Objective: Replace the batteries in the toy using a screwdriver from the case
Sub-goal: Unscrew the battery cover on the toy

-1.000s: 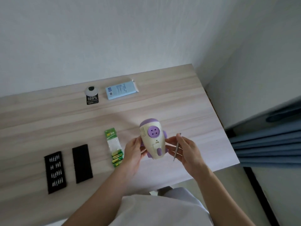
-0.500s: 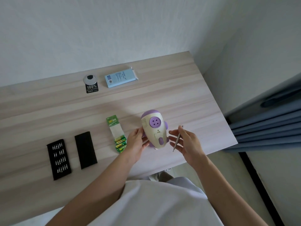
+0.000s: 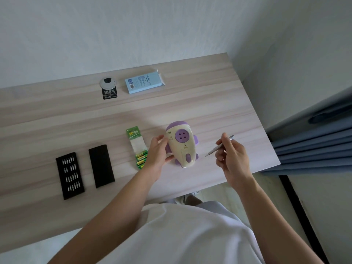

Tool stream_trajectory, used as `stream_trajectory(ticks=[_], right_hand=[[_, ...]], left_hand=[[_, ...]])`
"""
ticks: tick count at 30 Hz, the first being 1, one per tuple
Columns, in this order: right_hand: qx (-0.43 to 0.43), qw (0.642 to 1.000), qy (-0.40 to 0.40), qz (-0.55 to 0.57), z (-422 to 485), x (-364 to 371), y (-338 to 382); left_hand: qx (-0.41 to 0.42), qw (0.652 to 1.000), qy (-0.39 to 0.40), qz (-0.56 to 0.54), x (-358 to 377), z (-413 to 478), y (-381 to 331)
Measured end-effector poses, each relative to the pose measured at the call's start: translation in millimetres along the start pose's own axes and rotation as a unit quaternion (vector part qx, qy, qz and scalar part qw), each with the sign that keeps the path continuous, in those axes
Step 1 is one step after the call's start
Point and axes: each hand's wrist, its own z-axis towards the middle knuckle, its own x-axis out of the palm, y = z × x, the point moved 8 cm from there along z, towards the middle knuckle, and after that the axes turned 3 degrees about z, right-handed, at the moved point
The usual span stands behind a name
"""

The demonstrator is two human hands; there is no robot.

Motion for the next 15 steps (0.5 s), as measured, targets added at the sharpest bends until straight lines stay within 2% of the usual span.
stream_trajectory(ticks=[3,6,11,13,15], right_hand=[[0.001,1.000,0.014,-0.013,-0.8,7.6,0.9],[-0.008,1.000,0.014,-0.024,-0.7,11.5,0.4],[-0.069,0.995,0.003,-0.077,-2.1,18.6,5.5],[-0.098,0.990,-0.001,-0.103,-4.9,22.5,9.3],[-0.120,0.985,0.001,-0.126,-7.4,26.5,11.8]], left_hand=[[0.026,0.998,0.013,0.050,-1.9,-2.8,-7.5],[0.120,0.983,0.028,0.134,-0.4,-7.5,-22.9],[0.302,0.876,0.052,0.372,13.7,-17.5,-33.5],[0.333,0.854,0.057,0.395,18.8,-19.6,-34.0],[0.338,0.850,0.064,0.400,20.6,-17.9,-31.0]])
